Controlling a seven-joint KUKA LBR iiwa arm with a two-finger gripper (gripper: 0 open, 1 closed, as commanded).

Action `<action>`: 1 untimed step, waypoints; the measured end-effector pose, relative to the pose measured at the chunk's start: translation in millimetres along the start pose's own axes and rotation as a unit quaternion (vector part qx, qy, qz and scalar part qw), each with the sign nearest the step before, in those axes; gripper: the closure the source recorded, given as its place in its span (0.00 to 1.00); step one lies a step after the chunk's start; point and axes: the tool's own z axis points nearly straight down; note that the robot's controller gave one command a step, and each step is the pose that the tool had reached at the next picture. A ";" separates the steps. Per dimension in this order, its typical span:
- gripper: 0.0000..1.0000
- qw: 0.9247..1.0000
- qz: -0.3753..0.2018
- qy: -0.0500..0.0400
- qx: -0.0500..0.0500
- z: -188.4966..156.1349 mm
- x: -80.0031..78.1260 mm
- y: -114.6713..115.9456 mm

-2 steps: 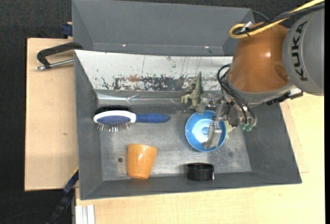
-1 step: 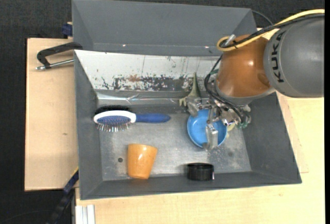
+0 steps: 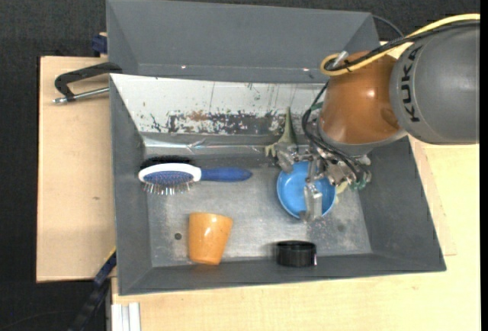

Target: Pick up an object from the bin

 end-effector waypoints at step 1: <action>1.00 0.992 0.128 -0.018 0.003 -2.4 14.7 9.7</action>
Offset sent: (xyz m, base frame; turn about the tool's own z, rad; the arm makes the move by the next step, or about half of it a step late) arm -0.0310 0.0019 -0.0119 0.2574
